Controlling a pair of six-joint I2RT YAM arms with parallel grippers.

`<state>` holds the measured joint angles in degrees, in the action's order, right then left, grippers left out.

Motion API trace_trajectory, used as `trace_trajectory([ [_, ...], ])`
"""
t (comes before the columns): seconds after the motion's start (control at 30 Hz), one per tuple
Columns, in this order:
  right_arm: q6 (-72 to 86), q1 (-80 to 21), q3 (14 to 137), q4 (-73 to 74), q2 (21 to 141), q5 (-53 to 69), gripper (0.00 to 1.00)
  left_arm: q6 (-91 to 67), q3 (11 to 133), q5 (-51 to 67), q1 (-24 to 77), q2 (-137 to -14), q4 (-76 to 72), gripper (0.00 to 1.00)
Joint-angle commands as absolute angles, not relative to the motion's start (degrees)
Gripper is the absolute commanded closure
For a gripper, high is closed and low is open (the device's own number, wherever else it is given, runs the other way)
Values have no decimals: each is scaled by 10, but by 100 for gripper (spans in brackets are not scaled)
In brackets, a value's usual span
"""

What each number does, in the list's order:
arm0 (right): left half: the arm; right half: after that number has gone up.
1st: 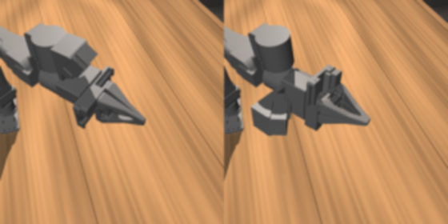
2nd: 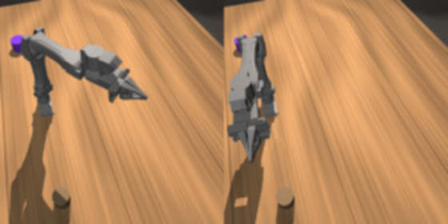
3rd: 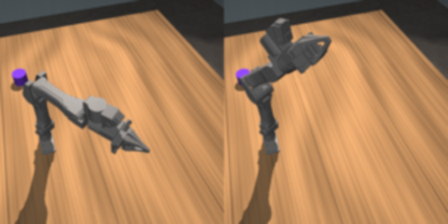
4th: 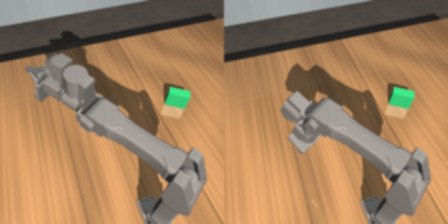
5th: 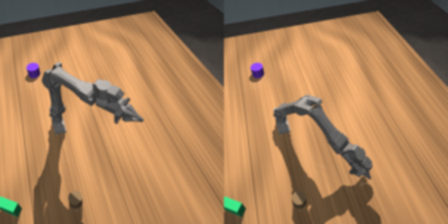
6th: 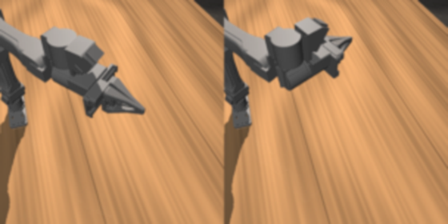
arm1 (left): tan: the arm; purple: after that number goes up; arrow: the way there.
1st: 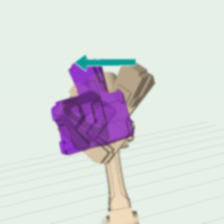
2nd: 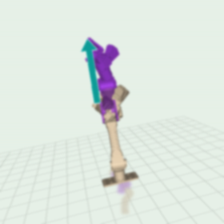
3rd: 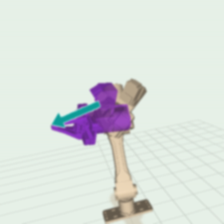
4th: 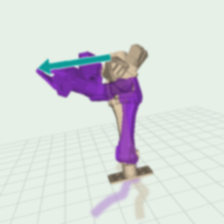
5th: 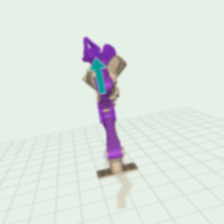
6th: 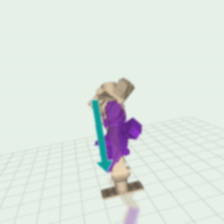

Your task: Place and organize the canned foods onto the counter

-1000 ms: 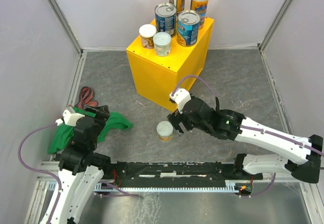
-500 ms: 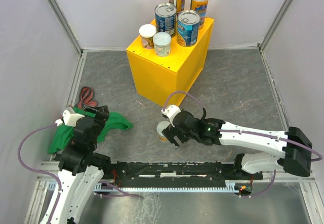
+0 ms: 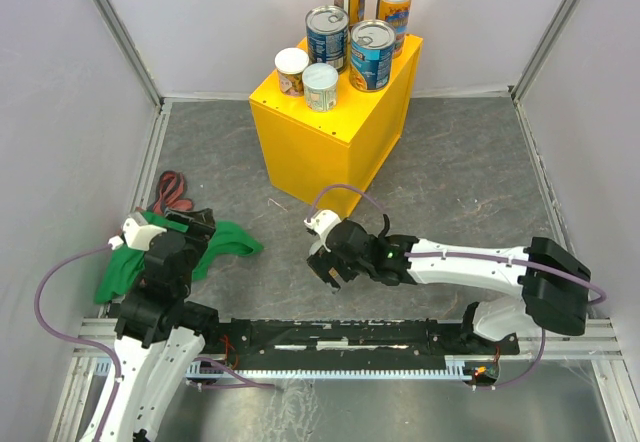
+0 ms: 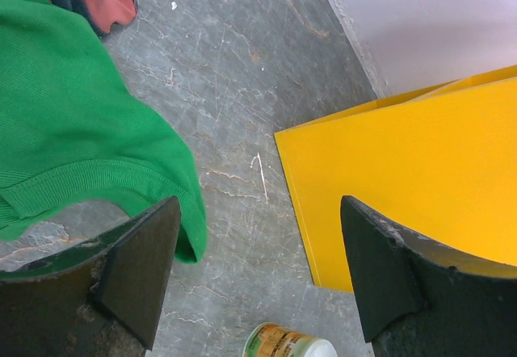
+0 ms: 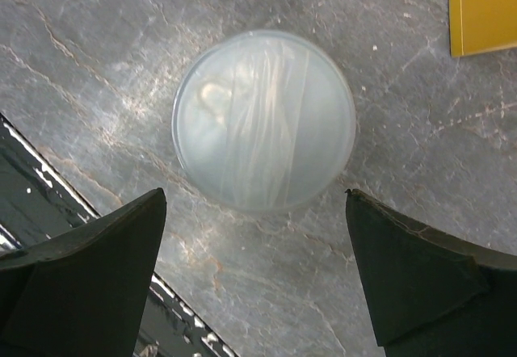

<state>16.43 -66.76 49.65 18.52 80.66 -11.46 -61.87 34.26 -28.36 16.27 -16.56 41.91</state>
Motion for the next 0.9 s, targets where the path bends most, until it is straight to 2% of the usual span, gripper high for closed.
trace_trajectory([
  [0.0,156,-672,490,107,821,-117,1,-621,360,-297,164,-154,422,14],
  [0.47,144,-672,482,23,863,-155,0,-625,360,-295,164,-149,432,14],
  [0.53,143,-671,485,20,866,-152,3,-624,360,-296,165,-149,433,14],
  [0.6,142,-672,486,18,866,-150,16,-625,360,-296,164,-149,434,14],
  [0.67,142,-671,485,19,866,-149,38,-625,360,-297,164,-147,435,14],
  [0.73,143,-671,485,21,864,-151,54,-625,359,-297,164,-146,435,14],
  [0.8,144,-671,485,26,860,-153,60,-625,358,-298,164,-146,435,14],
  [0.87,144,-671,486,28,851,-156,61,-624,358,-298,164,-147,435,14],
])
